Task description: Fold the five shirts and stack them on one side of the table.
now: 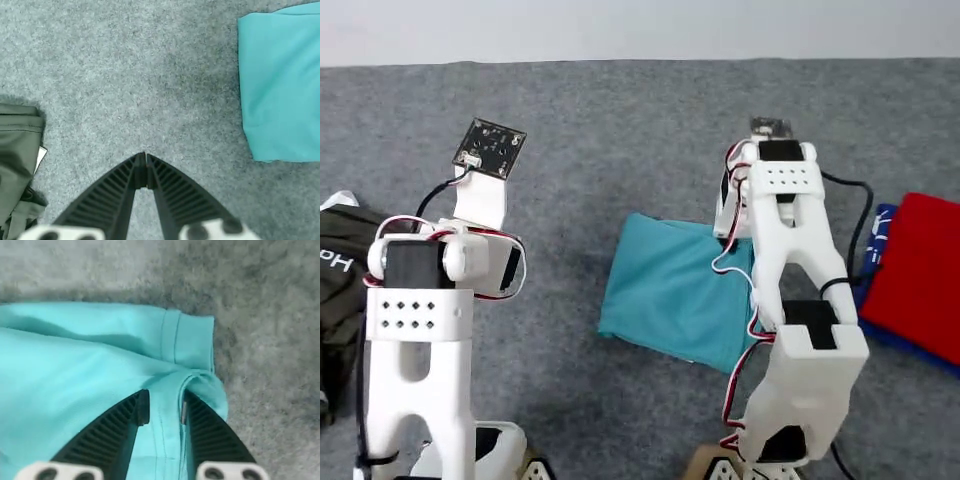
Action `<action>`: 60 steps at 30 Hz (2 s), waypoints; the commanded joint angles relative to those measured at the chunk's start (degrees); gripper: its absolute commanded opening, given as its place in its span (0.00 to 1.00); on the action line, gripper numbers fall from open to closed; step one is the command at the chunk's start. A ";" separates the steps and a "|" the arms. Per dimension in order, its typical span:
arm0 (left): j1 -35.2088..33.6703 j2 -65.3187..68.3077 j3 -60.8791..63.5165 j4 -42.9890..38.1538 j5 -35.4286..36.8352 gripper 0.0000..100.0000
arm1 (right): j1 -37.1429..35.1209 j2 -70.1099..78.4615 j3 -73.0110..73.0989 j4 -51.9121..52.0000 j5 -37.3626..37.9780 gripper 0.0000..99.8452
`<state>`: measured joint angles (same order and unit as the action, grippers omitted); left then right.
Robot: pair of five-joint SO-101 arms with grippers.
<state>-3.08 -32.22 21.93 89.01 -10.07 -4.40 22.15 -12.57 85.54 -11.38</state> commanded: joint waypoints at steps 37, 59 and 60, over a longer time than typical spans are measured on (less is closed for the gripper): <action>-0.44 -1.58 1.71 -0.88 -0.88 0.00 | -0.04 4.18 -8.44 4.35 4.66 0.12; -0.26 -1.58 1.80 -2.11 -1.05 0.00 | 10.68 4.70 -8.53 10.86 9.76 0.01; -0.26 -1.58 1.80 -2.46 -1.05 0.00 | 11.30 4.79 -8.53 10.86 9.85 0.01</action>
<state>-3.08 -32.22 23.87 88.13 -10.42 4.48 27.16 -18.02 95.82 -2.68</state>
